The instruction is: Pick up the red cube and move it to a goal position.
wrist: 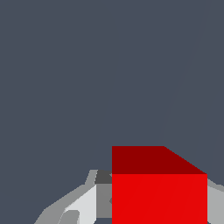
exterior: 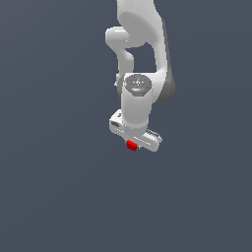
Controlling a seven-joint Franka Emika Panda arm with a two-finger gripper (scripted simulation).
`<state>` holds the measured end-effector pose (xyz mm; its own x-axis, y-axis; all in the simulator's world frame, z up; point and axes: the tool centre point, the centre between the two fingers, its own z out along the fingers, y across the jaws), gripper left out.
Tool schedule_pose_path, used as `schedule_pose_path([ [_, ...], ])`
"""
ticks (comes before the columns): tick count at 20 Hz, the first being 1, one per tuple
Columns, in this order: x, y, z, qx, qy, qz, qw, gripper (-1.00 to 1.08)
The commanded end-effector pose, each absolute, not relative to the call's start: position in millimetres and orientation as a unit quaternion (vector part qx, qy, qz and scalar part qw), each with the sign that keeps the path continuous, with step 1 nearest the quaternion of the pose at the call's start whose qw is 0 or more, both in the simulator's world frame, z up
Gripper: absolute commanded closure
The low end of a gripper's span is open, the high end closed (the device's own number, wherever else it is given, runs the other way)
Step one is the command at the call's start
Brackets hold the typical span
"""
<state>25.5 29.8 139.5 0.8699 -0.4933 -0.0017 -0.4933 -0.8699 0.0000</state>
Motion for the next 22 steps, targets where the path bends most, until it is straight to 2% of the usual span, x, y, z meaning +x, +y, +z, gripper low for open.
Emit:
schedule_pose_path([
  [1, 23.6, 17.2, 169.1, -0.967, 0.255, 0.0, 0.001, 1.08],
  [16, 16.2, -55.6, 339.9, -0.967, 0.255, 0.0, 0.0, 1.08],
  [22, 16.0, -77.3, 391.8, -0.967, 0.255, 0.0, 0.0, 1.08],
])
